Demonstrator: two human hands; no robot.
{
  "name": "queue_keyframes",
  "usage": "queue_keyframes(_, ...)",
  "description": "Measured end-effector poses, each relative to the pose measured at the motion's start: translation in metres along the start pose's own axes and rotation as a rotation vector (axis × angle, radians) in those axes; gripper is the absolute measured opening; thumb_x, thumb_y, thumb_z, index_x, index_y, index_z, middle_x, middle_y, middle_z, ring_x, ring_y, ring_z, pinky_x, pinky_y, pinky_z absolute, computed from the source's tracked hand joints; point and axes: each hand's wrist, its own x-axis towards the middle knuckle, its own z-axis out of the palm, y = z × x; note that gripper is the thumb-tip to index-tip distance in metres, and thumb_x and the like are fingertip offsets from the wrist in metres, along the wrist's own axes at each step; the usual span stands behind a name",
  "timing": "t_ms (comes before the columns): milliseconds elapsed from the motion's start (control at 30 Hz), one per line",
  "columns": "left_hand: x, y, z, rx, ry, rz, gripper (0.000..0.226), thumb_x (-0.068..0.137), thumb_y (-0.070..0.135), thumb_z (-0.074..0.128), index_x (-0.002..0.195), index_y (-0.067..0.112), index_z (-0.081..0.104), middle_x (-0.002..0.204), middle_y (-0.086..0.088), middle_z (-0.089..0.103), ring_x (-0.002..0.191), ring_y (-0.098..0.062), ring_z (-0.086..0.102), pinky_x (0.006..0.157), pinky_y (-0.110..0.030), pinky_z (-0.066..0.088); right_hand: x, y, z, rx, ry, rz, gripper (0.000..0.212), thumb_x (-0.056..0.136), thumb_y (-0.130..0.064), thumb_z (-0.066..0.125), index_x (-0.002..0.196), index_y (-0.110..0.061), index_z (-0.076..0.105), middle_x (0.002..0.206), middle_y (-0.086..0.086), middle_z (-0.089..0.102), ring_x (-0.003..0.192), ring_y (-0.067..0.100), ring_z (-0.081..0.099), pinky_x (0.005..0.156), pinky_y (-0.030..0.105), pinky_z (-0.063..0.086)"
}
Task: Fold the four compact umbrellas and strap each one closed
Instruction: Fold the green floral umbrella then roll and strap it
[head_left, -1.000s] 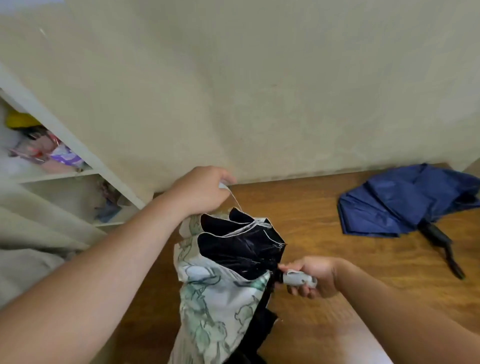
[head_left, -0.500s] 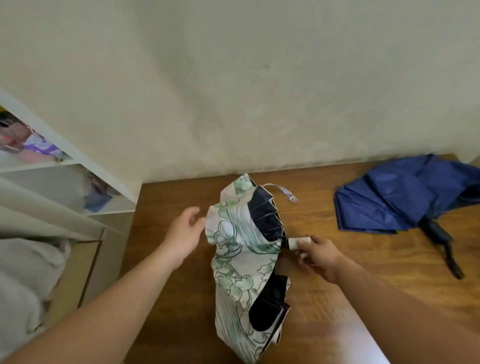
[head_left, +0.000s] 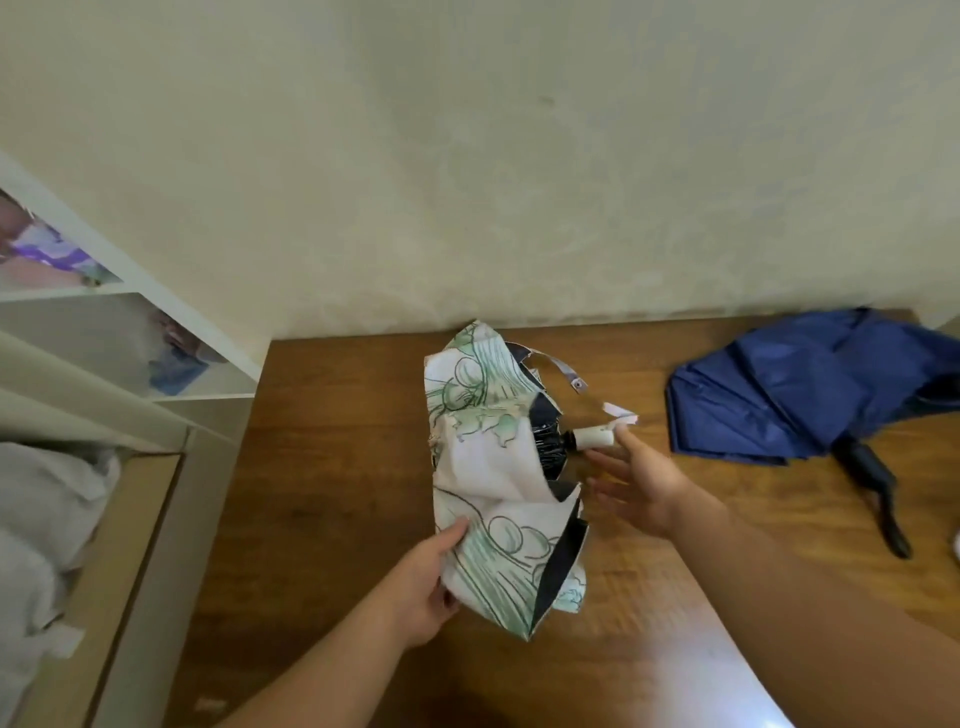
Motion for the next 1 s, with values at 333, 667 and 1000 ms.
queue_keyframes(333,-0.005,0.102,0.034,-0.246,-0.138,0.257,0.056,0.101,0.063,0.052,0.142,0.026,0.061,0.139,-0.008,0.068,0.132,-0.034,0.057,0.117,-0.053,0.04,-0.011,0.055,-0.009,-0.584,0.141,-0.259,0.015,0.098,-0.019,0.064,0.109,-0.02,0.075,0.094,0.003,0.073,0.08,0.016,0.065,0.066,0.034,0.056)
queue_keyframes(667,0.027,0.099,0.002,0.508,-0.103,0.493,0.078,0.091,0.023,0.076,0.158,0.043,0.041,0.165,0.009,0.041,0.147,-0.017,0.043,0.124,-0.045,0.031,-0.032,0.041,0.051,-0.821,0.046,-0.45,0.038,0.09,-0.035,0.069,0.127,-0.03,0.065,0.101,-0.008,0.074,0.084,0.014,0.069,0.063,0.029,0.055)
queue_keyframes(1000,0.036,0.048,-0.001,0.63,0.145,0.524,0.089,0.098,0.013,0.069,0.162,0.051,0.02,0.155,0.0,0.047,0.127,-0.02,0.055,0.107,-0.036,0.05,-0.041,0.055,0.064,-0.648,-0.116,-0.444,0.105,0.091,-0.025,0.078,0.158,-0.057,0.004,0.117,-0.019,0.067,0.101,0.003,0.066,0.077,0.022,0.055)
